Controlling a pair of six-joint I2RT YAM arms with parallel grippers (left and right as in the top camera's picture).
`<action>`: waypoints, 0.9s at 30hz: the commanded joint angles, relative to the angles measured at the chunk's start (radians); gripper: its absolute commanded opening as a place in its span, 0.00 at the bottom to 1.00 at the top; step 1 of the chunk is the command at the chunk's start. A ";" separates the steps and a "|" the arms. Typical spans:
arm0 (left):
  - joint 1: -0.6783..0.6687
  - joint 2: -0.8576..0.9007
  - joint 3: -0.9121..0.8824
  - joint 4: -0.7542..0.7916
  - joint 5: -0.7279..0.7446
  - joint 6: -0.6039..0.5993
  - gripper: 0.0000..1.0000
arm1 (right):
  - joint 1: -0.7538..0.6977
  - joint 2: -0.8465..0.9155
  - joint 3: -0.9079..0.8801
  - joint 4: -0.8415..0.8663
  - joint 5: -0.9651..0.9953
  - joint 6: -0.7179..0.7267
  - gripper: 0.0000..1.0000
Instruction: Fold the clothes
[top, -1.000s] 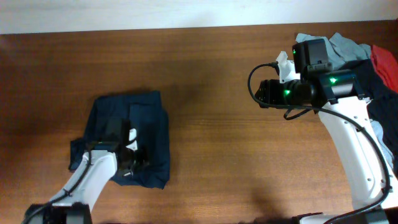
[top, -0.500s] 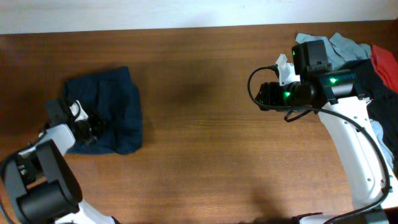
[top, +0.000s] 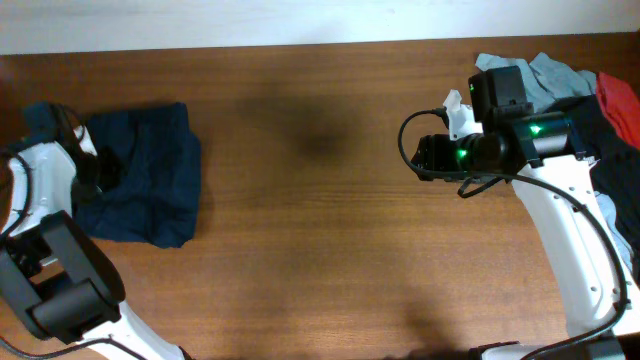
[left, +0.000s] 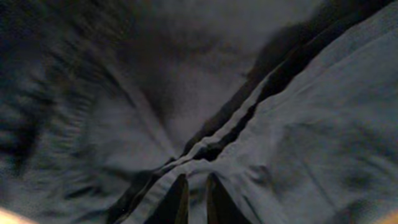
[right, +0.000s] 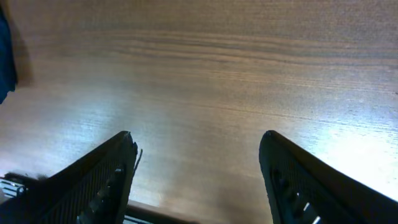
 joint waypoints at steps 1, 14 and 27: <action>0.006 -0.071 0.061 -0.043 -0.058 -0.008 0.16 | -0.004 -0.002 0.007 0.003 0.009 -0.004 0.65; 0.012 0.084 -0.055 0.043 -0.007 0.140 0.13 | -0.004 -0.002 0.007 -0.012 0.008 -0.003 0.65; 0.181 0.117 -0.010 -0.019 0.019 0.010 0.09 | -0.004 -0.003 0.008 -0.038 0.009 -0.018 0.65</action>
